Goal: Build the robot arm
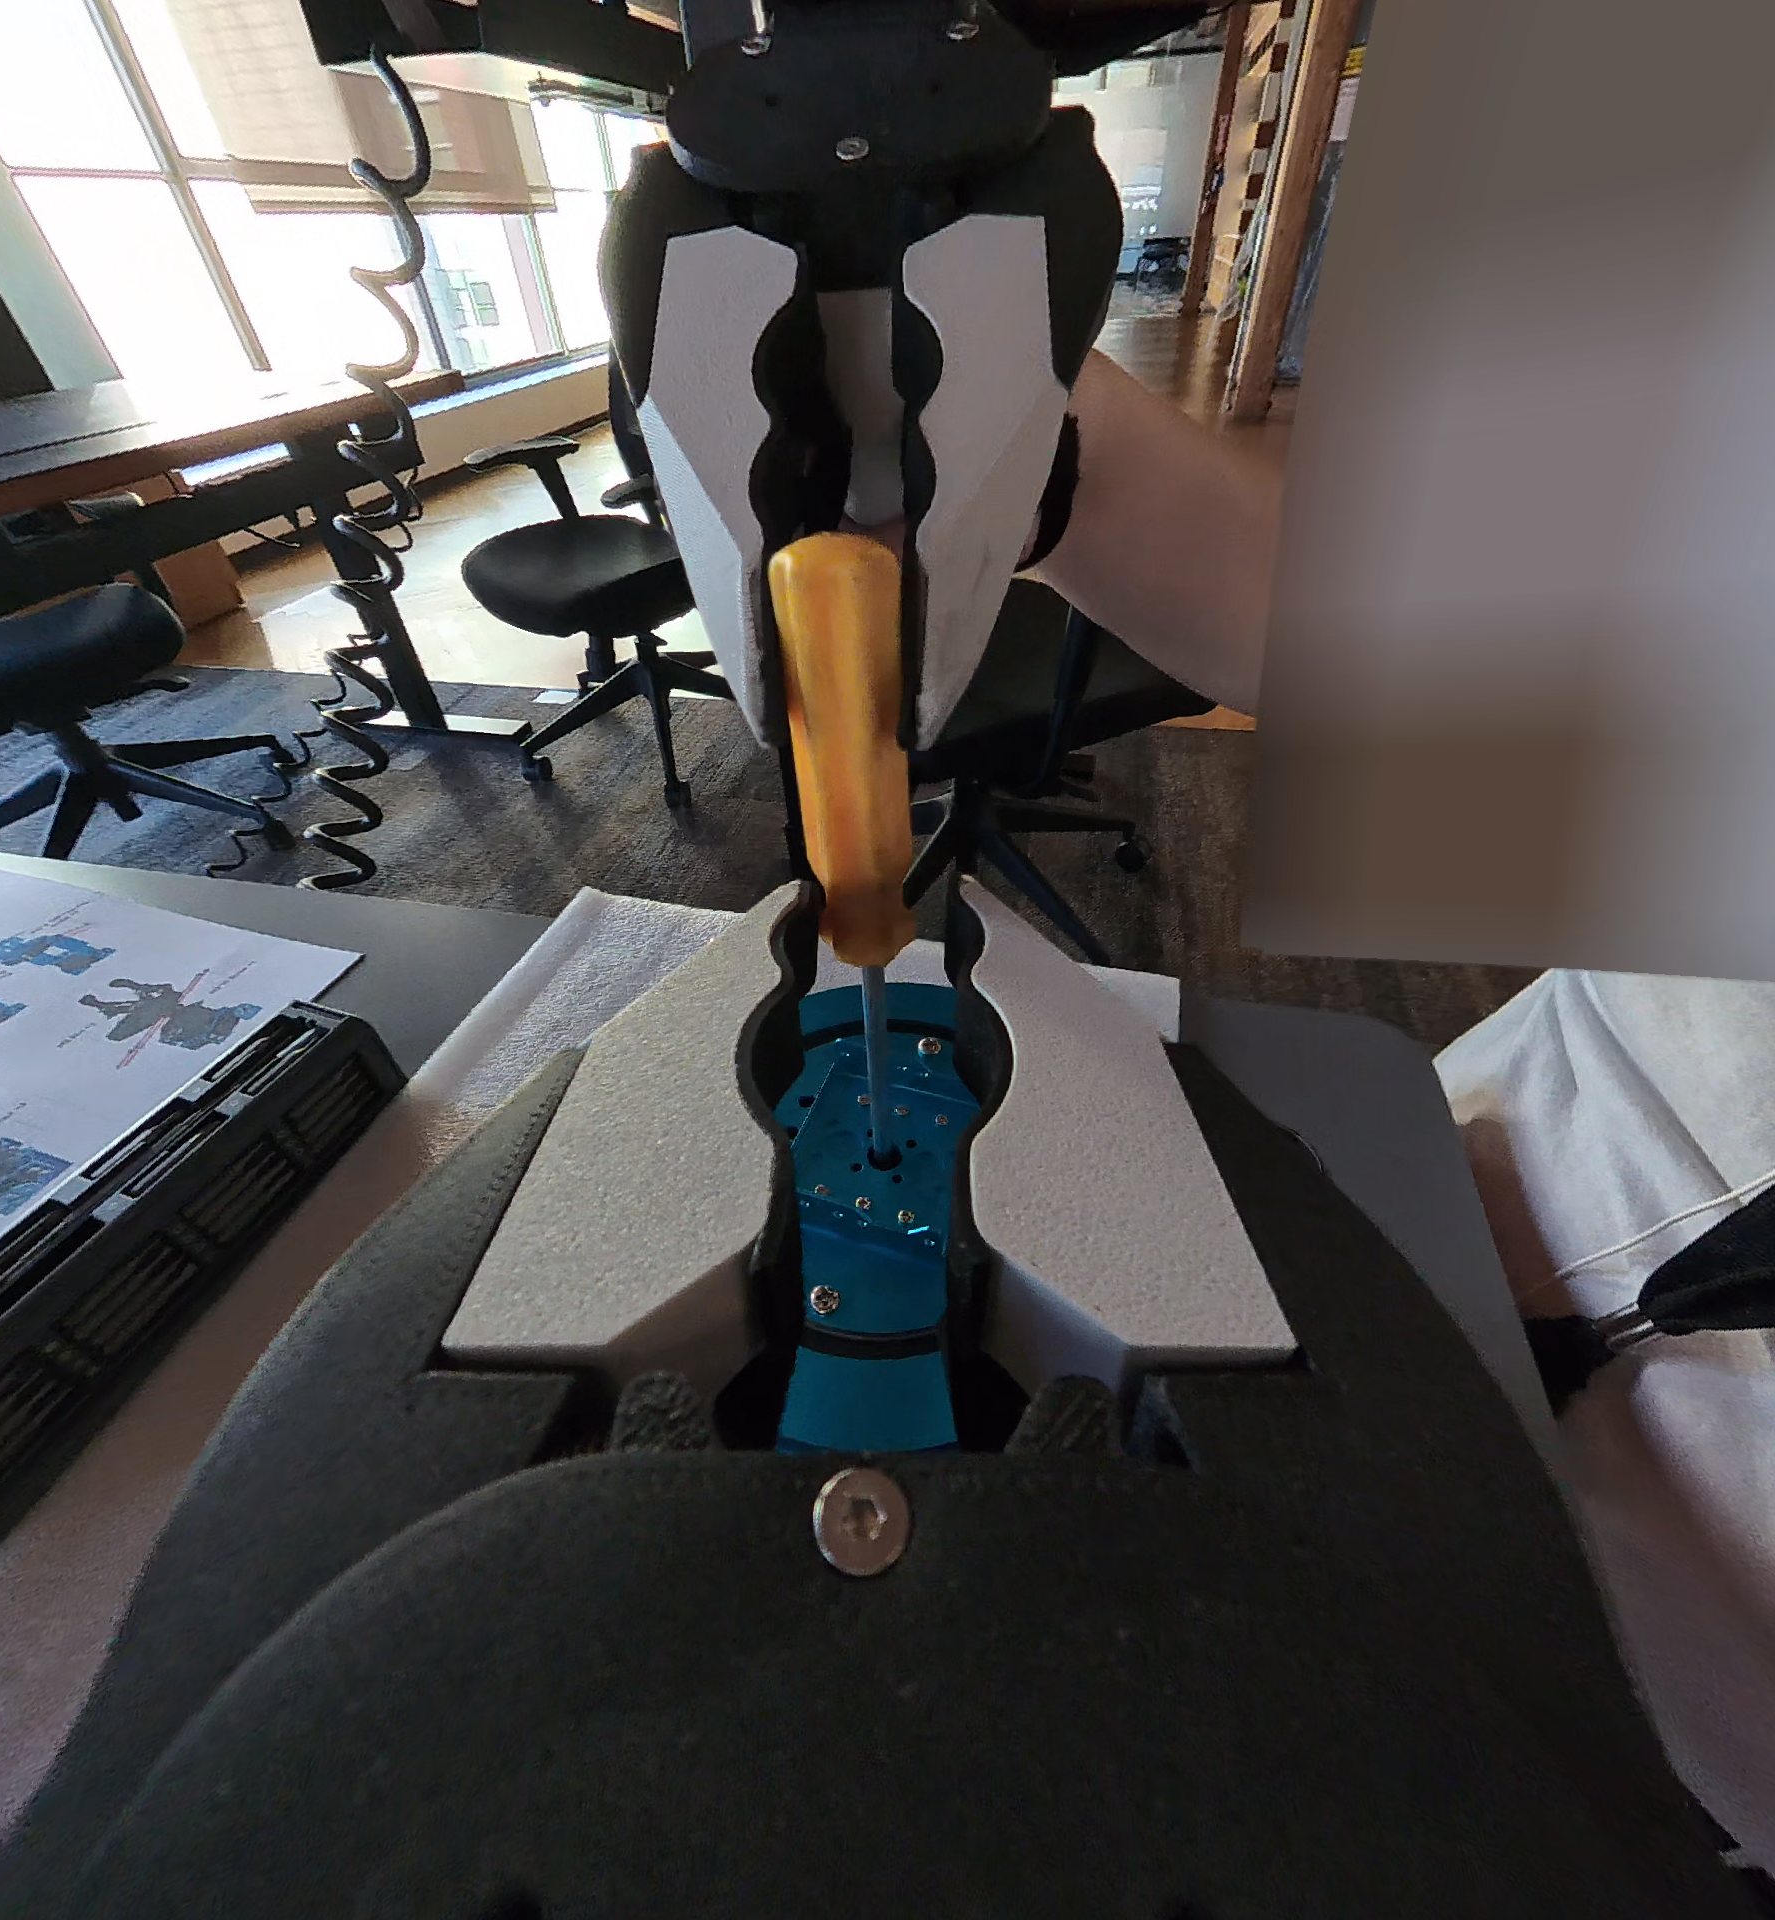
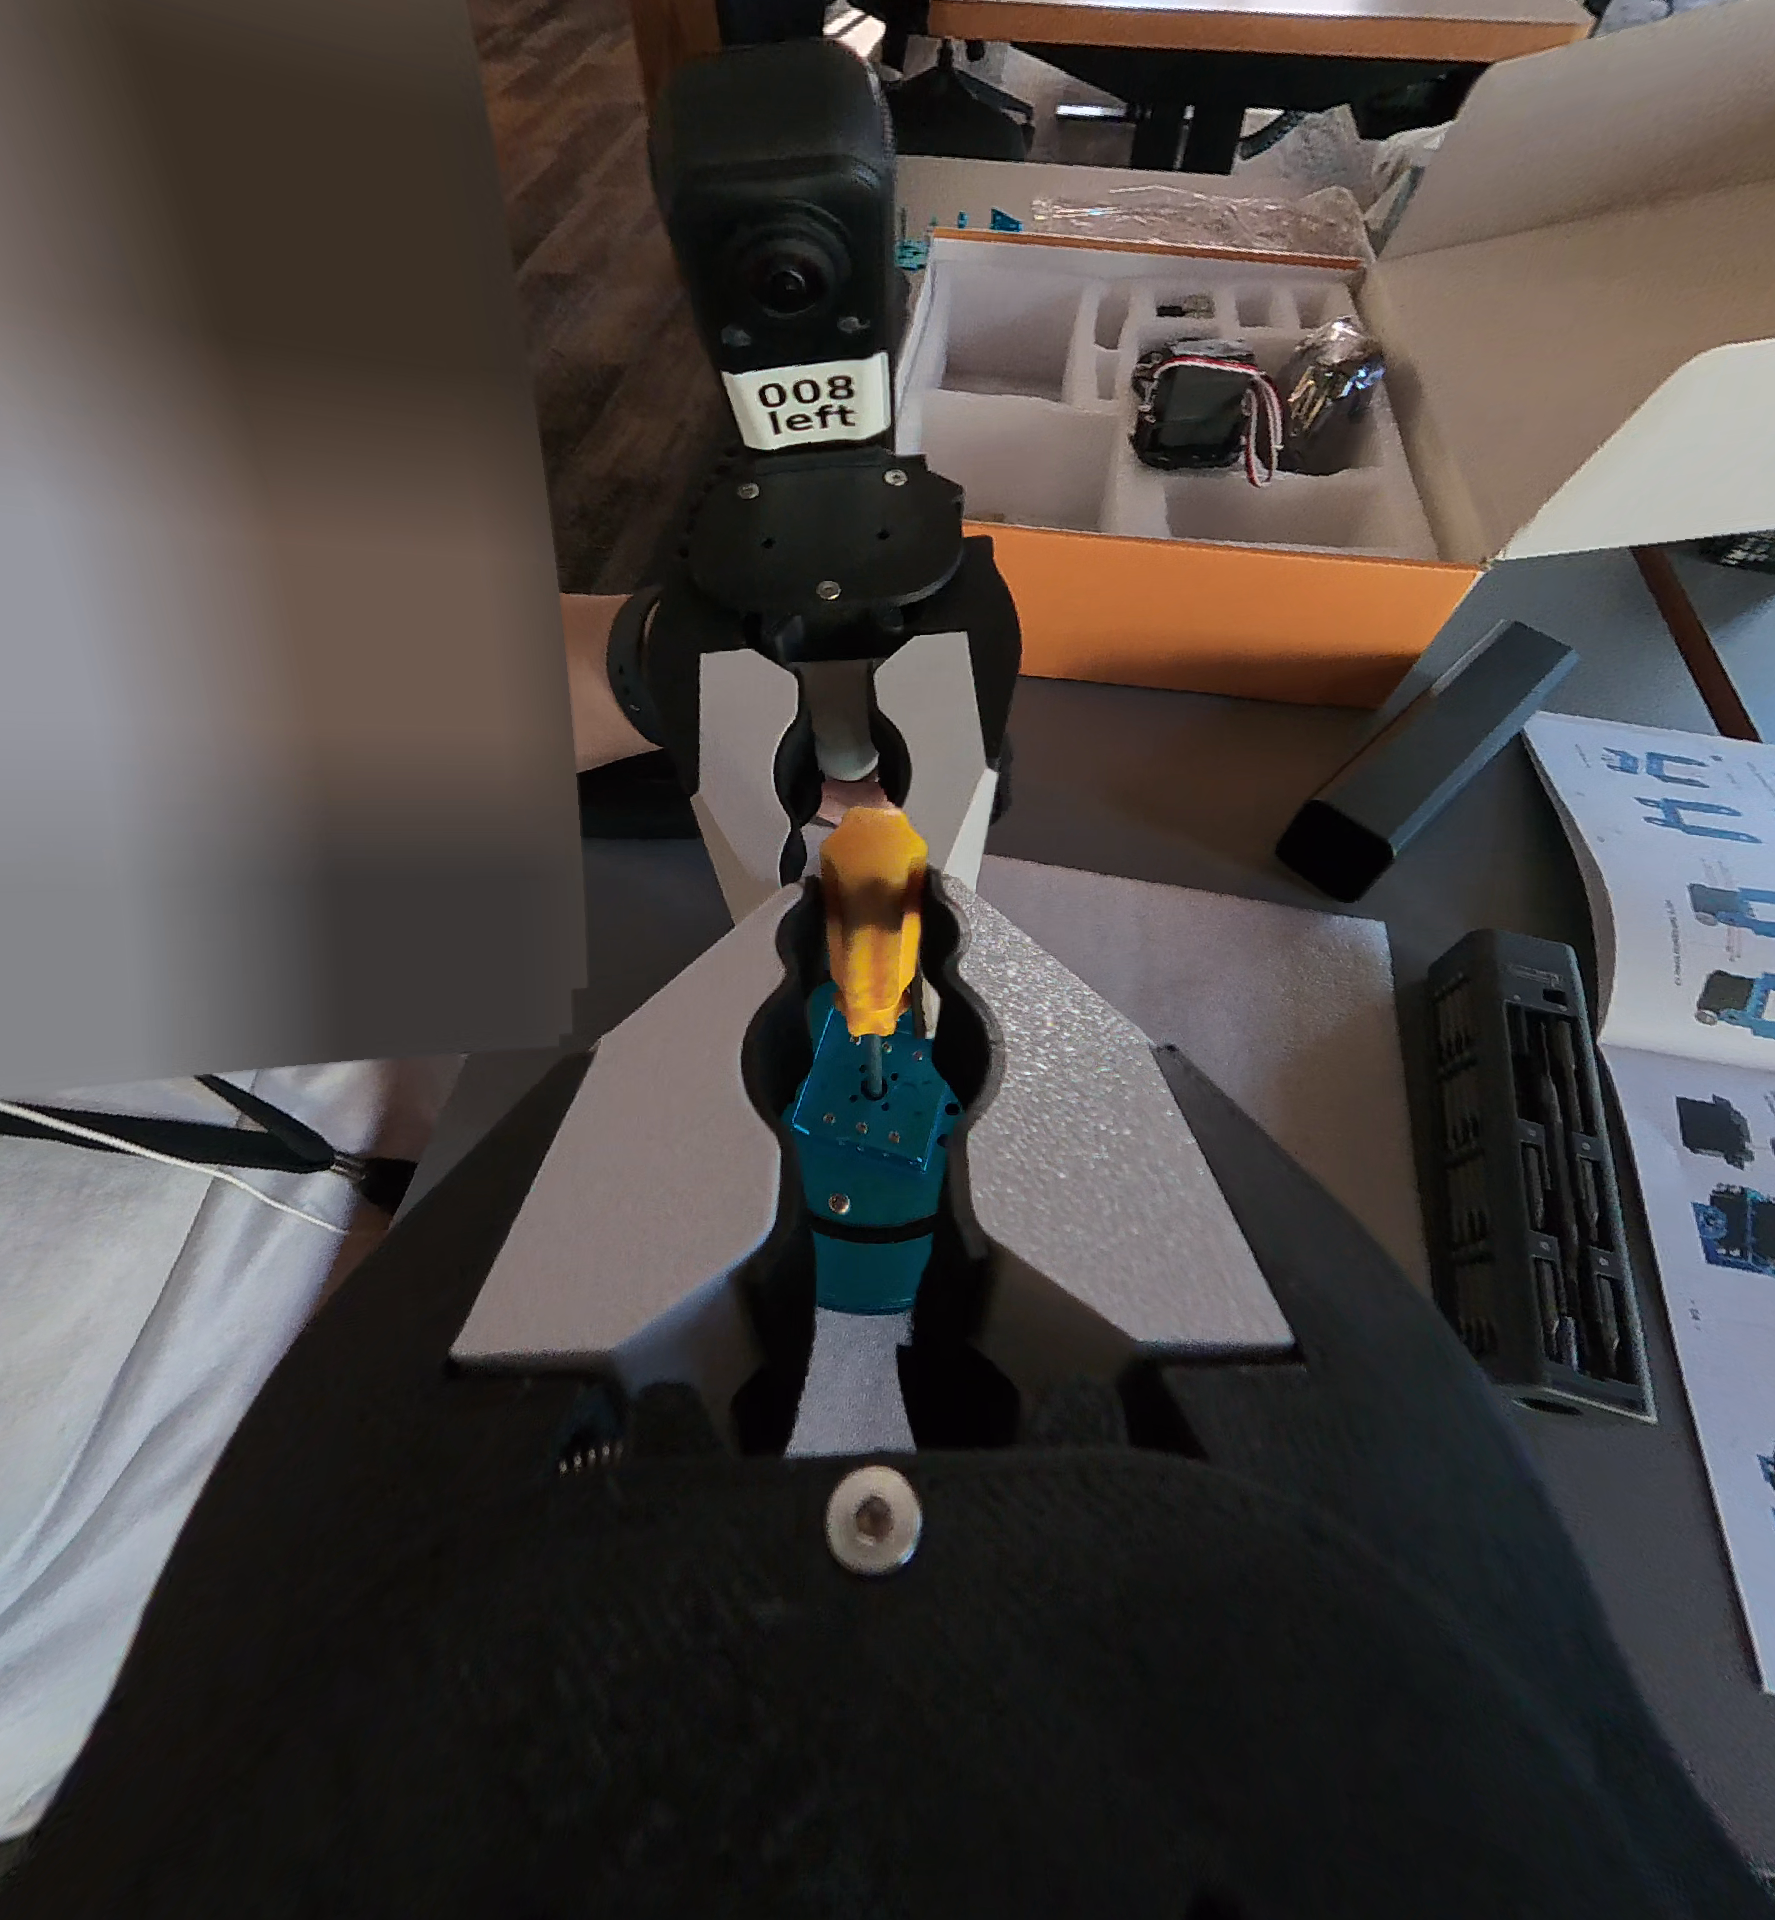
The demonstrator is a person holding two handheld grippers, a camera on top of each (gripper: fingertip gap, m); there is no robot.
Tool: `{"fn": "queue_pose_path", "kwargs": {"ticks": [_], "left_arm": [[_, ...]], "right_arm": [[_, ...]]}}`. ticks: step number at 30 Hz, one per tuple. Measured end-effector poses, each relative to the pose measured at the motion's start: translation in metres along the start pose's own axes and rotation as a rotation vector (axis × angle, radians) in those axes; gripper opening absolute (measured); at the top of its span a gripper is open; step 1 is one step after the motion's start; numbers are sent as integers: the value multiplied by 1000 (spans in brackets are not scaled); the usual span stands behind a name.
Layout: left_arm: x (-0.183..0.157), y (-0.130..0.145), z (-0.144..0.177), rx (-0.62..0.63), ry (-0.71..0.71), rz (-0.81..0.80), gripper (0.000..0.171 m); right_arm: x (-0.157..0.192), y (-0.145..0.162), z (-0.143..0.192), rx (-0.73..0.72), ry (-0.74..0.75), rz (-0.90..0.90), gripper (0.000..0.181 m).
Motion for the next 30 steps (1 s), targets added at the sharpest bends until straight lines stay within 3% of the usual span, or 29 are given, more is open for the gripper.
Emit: {"fn": "queue_pose_path", "kwargs": {"ticks": [10,16,18,23,30], "left_arm": [[-1,-3,0,-9,-76,-23,25],[0,0,-6,7,-70,-3,16],[1,0,-6,3,-65,7,16],[3,1,-6,-3,-50,21,17],[4,2,-5,-13,-10,38,16]], "right_arm": [[11,2,-3,-55,179,-96,17],[5,8,-1,-168,100,-63,18],[-3,9,1,-246,87,-40,28],[-6,10,-1,-275,-10,-45,17],[5,11,-2,-275,137,-89,17]]}}
Point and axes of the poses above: each gripper's, where its closed fingertips meet, z back along the fingers, y out of its underside, x = y × z across the jaws, the point moved 7 cm from there along z, back along the fingers, and after that the axes turned 4 degrees about x, right-handed, at the moved point
